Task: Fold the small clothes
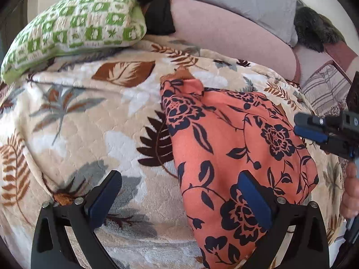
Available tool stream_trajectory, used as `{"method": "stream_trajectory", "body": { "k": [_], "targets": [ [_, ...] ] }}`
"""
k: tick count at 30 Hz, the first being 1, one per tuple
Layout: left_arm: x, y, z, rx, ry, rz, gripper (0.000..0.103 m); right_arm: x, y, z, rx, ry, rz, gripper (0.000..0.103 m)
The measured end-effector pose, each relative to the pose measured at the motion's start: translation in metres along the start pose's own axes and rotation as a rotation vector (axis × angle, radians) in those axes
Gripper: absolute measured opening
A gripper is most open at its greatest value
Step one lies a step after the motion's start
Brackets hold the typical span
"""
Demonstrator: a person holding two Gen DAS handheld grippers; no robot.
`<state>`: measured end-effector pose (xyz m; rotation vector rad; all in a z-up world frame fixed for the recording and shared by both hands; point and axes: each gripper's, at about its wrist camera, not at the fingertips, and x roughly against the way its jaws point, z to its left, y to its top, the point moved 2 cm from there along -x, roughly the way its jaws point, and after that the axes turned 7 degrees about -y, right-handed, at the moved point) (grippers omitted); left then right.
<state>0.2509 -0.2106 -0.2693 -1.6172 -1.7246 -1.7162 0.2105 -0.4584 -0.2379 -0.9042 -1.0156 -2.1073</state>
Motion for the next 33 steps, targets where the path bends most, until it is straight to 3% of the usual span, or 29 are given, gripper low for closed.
{"method": "stream_trajectory", "body": {
  "k": [2,4,5,7,8,10,12,17,20,22,24,28,33],
  "targets": [
    [-0.008,-0.01,-0.013,-0.085,0.008,0.057,0.103,0.011,-0.024,-0.007,0.015,-0.04,-0.009,0.038],
    [-0.033,-0.03,-0.024,-0.183,0.058,0.186,0.103,0.006,-0.053,-0.029,-0.007,-0.154,0.005,0.037],
    [-0.041,-0.037,-0.025,-0.195,0.063,0.197,0.103,-0.004,-0.07,-0.046,-0.039,-0.197,0.033,0.037],
    [-0.04,-0.035,-0.018,-0.142,0.032,0.192,0.103,-0.006,-0.093,-0.072,-0.095,-0.12,-0.014,0.034],
    [-0.039,-0.03,-0.014,-0.109,0.011,0.206,0.103,-0.001,-0.09,-0.07,-0.085,-0.131,-0.005,0.033],
    [-0.031,-0.021,-0.003,-0.041,-0.032,0.165,0.103,0.009,-0.076,-0.06,-0.055,-0.155,-0.005,0.034],
    [-0.02,-0.012,0.006,-0.005,-0.017,0.087,0.103,0.018,-0.065,-0.057,-0.063,-0.132,-0.082,0.035],
    [-0.006,0.0,0.014,0.031,-0.003,-0.021,0.103,0.01,-0.034,-0.051,-0.071,-0.107,-0.153,0.035],
    [-0.009,0.004,0.012,0.001,0.076,-0.051,0.103,-0.003,-0.017,-0.046,-0.093,-0.078,-0.177,0.035],
    [-0.024,0.0,0.009,-0.046,0.13,-0.013,0.103,-0.022,-0.013,-0.052,-0.131,-0.063,-0.13,0.035],
    [-0.042,-0.008,0.004,-0.091,0.11,0.052,0.103,-0.049,-0.019,-0.06,-0.152,-0.095,-0.045,0.036],
    [-0.034,-0.003,-0.002,-0.087,0.09,0.043,0.103,-0.037,-0.02,-0.05,-0.097,-0.125,-0.062,0.036],
    [-0.01,0.0,-0.02,-0.177,0.11,-0.088,0.103,-0.006,-0.026,-0.058,-0.117,-0.082,-0.105,0.037]
  ]
}}
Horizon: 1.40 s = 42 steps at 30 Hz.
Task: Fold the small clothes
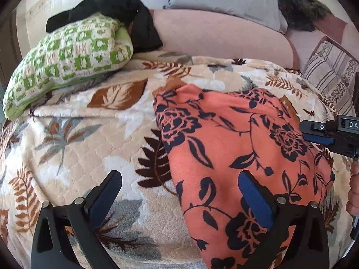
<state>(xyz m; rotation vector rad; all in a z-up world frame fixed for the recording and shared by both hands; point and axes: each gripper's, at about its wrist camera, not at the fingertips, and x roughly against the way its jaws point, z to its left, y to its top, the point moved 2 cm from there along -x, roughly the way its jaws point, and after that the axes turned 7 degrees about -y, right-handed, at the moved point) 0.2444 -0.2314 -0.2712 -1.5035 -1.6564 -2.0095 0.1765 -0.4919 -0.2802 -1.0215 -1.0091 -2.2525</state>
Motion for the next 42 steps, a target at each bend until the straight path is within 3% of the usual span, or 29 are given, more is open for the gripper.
{"method": "stream_trajectory", "body": {
  "k": [1,2,3,4,8,27,31,35,42],
  "targets": [
    [0.004,0.002,-0.005,-0.027,0.011,-0.022,0.103,0.006,0.0,-0.002,-0.002,-0.001,-0.015,0.039],
    [0.008,0.003,-0.009,-0.053,0.035,-0.042,0.103,0.011,0.001,-0.004,0.003,-0.012,-0.032,0.045],
    [0.01,0.005,-0.013,-0.079,0.068,-0.06,0.103,0.016,0.001,-0.004,0.01,-0.024,-0.05,0.059],
    [0.012,0.006,-0.016,-0.103,0.099,-0.074,0.103,0.02,0.001,-0.003,0.012,-0.023,-0.069,0.061],
    [0.012,0.008,-0.022,-0.166,0.161,-0.082,0.103,0.034,0.003,0.007,0.047,-0.025,-0.115,0.062],
    [0.003,0.006,-0.015,-0.113,0.128,-0.039,0.103,0.03,-0.004,0.022,0.115,-0.02,-0.133,0.058],
    [-0.002,0.003,-0.014,-0.109,0.119,-0.021,0.103,0.017,-0.009,0.024,0.131,-0.024,-0.09,0.058],
    [-0.025,-0.007,-0.013,-0.099,0.112,0.085,0.103,-0.021,-0.02,0.018,0.141,-0.111,0.059,0.057],
    [-0.021,-0.007,-0.008,-0.051,0.091,0.082,0.103,-0.009,-0.016,0.015,0.109,-0.076,0.027,0.057]
  ]
}}
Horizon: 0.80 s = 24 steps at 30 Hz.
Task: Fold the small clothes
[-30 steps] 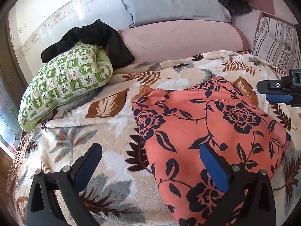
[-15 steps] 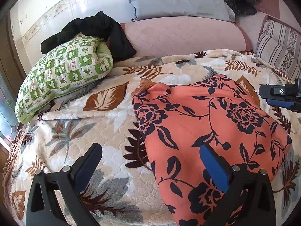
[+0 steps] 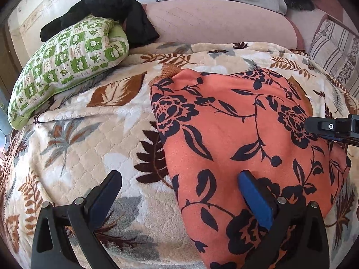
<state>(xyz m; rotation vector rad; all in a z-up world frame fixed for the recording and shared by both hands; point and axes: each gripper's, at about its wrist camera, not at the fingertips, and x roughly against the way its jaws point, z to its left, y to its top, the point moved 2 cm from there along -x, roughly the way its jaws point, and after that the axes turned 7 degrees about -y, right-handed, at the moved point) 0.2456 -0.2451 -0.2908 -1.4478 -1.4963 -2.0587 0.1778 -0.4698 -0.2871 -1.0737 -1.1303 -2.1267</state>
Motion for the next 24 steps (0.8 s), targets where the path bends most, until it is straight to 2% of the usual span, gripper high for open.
{"method": "stream_trajectory", "body": {
  "k": [12,16,24],
  "targets": [
    [0.004,0.003,-0.001,-0.006,0.009,-0.023,0.103,0.022,0.008,-0.01,-0.036,0.057,-0.079,0.059],
    [0.005,0.003,-0.001,-0.004,0.004,-0.029,0.103,0.026,0.008,-0.013,-0.036,0.08,-0.1,0.068],
    [0.007,0.004,-0.005,-0.009,-0.024,-0.05,0.103,0.032,0.009,-0.034,-0.07,0.061,-0.12,0.07]
  ]
}}
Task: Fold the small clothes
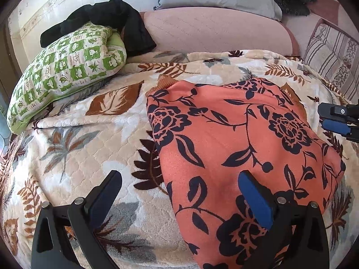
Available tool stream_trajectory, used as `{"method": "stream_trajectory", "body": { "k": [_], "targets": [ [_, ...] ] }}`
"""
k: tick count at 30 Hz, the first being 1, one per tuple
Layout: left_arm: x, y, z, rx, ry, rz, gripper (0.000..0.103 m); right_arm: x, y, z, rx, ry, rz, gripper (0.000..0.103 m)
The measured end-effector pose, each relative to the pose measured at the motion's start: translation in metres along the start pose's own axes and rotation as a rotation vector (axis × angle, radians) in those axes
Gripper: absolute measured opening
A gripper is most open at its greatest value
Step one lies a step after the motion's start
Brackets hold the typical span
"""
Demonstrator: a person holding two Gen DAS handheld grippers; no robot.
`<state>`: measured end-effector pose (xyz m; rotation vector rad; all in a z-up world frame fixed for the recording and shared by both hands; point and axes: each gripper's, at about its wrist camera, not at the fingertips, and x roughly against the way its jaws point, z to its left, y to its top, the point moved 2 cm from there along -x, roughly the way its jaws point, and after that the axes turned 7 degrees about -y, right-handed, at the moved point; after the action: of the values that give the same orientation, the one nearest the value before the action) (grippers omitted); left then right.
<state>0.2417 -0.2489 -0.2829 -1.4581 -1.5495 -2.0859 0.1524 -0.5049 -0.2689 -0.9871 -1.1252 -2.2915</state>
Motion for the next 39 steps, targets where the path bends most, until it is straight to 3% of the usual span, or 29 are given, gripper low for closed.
{"method": "stream_trajectory", "body": {
  "k": [15,24,27,29,31,34,35,37,39],
  "targets": [
    [-0.003,0.003,-0.007,0.009,-0.053,-0.014,0.103,0.004,0.0,-0.031,-0.017,-0.036,0.007,0.07],
    [-0.004,0.004,-0.004,0.03,-0.052,-0.013,0.103,0.011,0.002,-0.016,-0.001,0.0,-0.052,0.07],
    [0.003,0.008,0.004,0.039,-0.02,-0.044,0.103,0.013,0.003,0.001,0.035,0.006,-0.08,0.067],
    [0.011,0.012,0.015,0.074,0.006,-0.081,0.103,0.01,0.002,0.013,0.056,0.036,-0.059,0.06],
    [0.014,0.015,0.027,0.114,0.02,-0.09,0.103,0.006,-0.001,0.025,0.069,0.055,-0.032,0.059],
    [-0.004,0.009,0.038,0.149,0.026,0.019,0.103,-0.007,-0.008,0.035,0.057,0.07,0.023,0.059],
    [-0.016,0.004,0.036,0.138,0.016,0.086,0.103,-0.018,-0.011,0.035,0.052,0.047,0.071,0.059],
    [-0.018,0.0,0.038,0.162,-0.011,0.084,0.103,-0.046,-0.018,0.033,0.041,-0.059,0.185,0.058],
    [-0.014,0.003,0.041,0.178,-0.026,0.091,0.103,-0.05,-0.012,0.037,0.042,-0.092,0.173,0.058]
  ]
}}
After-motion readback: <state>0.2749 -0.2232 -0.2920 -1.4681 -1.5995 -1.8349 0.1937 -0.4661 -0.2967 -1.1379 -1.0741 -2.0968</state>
